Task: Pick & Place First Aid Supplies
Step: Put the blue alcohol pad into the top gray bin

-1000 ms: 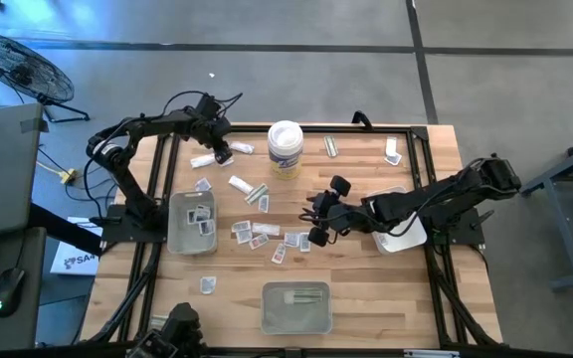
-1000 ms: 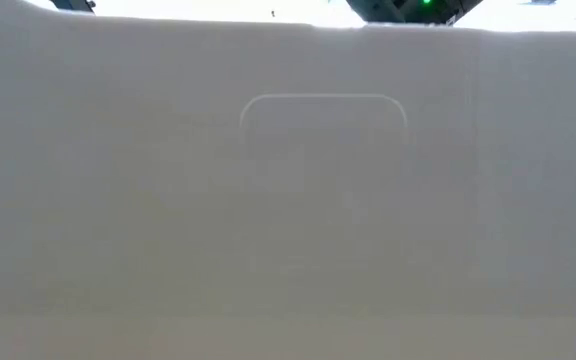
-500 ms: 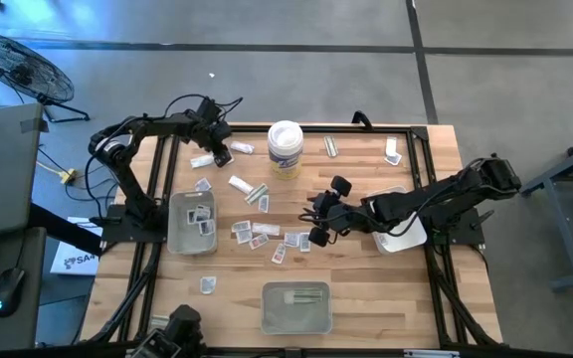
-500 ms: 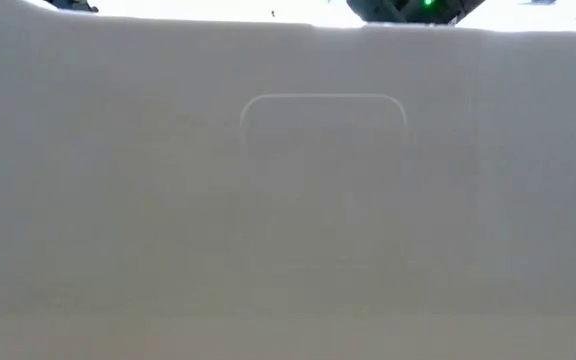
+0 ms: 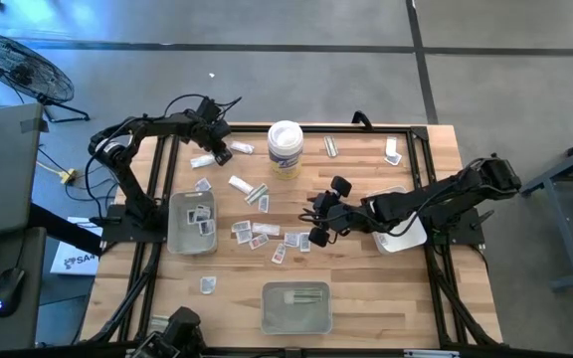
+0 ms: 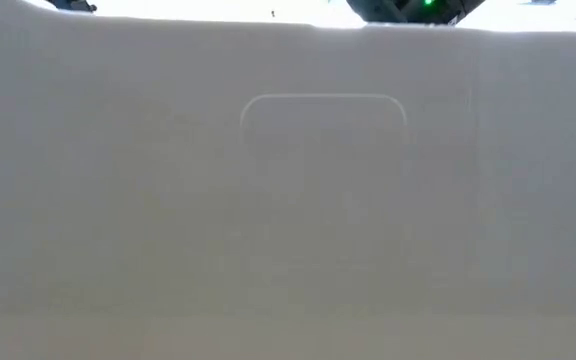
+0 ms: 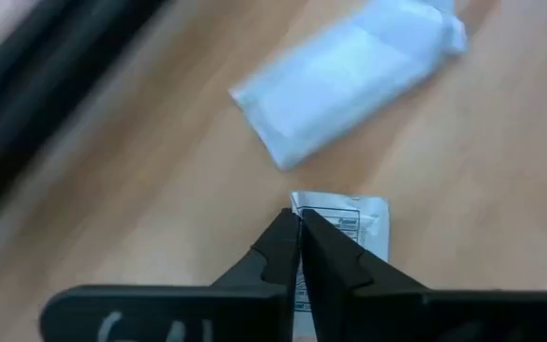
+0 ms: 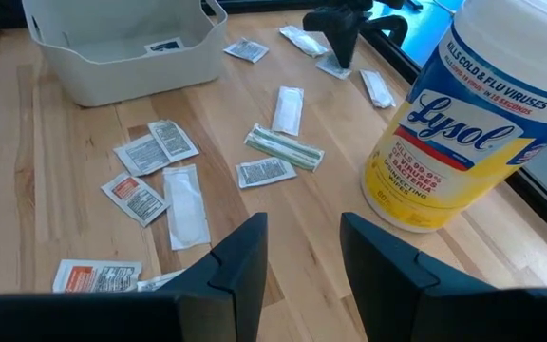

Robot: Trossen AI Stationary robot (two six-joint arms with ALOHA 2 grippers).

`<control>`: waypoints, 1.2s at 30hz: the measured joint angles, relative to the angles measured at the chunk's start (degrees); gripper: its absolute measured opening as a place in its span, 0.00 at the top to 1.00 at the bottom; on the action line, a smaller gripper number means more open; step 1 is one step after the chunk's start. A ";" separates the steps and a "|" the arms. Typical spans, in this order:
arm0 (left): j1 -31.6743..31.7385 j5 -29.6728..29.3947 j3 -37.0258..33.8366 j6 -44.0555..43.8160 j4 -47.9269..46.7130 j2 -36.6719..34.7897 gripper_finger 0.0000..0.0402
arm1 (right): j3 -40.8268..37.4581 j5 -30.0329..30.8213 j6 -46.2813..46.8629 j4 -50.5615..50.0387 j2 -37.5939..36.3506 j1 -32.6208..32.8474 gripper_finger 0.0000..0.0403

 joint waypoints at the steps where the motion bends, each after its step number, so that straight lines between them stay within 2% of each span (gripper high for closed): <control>1: -0.42 0.70 -0.22 -0.94 -1.40 -0.94 0.99 | 0.00 0.00 0.00 0.00 0.00 0.00 0.68; 6: -4.27 3.32 0.50 -3.10 -8.21 -8.84 0.99 | 0.00 0.08 -0.03 0.00 0.00 0.00 0.68; 12: -14.11 1.60 0.58 -6.93 -17.98 -20.91 1.00 | 0.00 0.64 -1.39 0.02 0.00 -0.52 0.68; 21: -28.92 0.25 0.56 -22.30 -36.39 -36.11 1.00 | 0.00 0.44 -1.76 0.02 0.00 -1.33 0.68; 26: -36.64 -6.75 -1.27 -33.90 -41.97 -39.54 1.00 | 0.00 0.42 -1.98 0.02 0.00 -1.31 0.68; 33: -43.47 -9.73 -11.84 -47.59 -38.42 -39.96 1.00 | 0.00 0.40 -1.98 0.02 0.00 -1.31 0.68; 36: -43.89 -9.88 -15.01 -49.25 -36.76 -39.96 1.00 | 0.00 0.02 -1.98 0.03 0.00 -1.31 0.68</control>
